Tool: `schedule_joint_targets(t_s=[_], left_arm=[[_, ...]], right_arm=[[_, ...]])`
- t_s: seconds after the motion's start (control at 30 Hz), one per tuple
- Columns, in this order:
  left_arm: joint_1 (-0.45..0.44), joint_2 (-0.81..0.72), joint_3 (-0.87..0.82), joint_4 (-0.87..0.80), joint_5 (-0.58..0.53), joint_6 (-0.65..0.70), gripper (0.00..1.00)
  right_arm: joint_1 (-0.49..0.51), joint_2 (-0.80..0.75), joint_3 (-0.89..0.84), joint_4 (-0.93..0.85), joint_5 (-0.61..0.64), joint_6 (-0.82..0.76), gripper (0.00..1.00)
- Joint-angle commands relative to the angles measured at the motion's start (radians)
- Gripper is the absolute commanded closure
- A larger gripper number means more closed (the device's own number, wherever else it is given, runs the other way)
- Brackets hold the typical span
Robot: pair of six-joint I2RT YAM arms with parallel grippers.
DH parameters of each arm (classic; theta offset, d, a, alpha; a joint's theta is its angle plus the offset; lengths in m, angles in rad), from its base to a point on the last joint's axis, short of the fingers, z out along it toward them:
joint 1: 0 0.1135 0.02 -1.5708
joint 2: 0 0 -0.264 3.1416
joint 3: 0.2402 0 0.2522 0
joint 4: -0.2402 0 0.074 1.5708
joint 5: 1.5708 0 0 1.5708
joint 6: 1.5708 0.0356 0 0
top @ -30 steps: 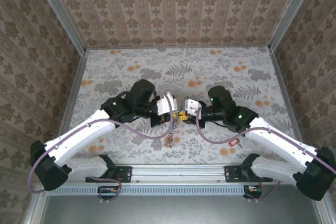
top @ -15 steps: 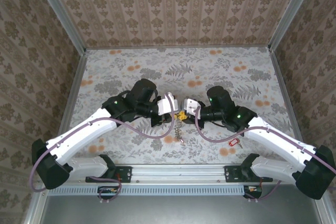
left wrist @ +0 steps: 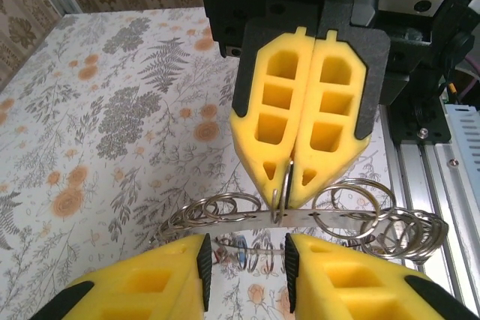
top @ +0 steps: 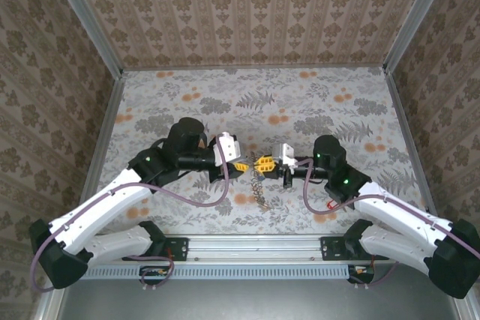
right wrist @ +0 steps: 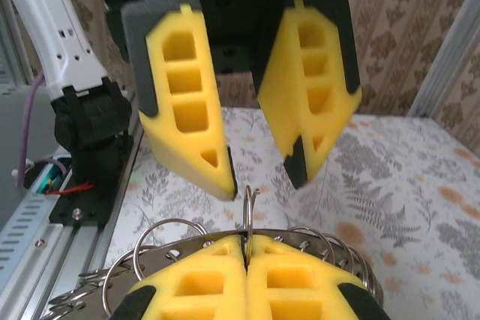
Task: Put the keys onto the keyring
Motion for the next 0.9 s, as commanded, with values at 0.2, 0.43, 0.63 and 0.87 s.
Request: schedule_joint_targets(t_s=[0.2, 0.43, 0.63, 0.87], left_arm=[[0.001, 0.003, 0.003, 0.092, 0.11, -0.009, 0.66], [-0.014, 0.03, 0.012, 0.094, 0.158, 0.022, 0.72], [-0.017, 0.044, 0.02, 0.08, 0.153, 0.036, 0.91], [-0.026, 0.021, 0.013, 0.055, 0.088, 0.091, 1.0]], right_arm=[[0.003, -0.036, -0.008, 0.064, -0.052, -0.097, 1.0], [0.008, -0.038, -0.003, 0.056, -0.054, -0.111, 1.0], [0.008, -0.046, 0.003, 0.037, -0.051, -0.12, 1.0], [0.009, -0.072, 0.048, -0.173, 0.007, -0.223, 0.8]])
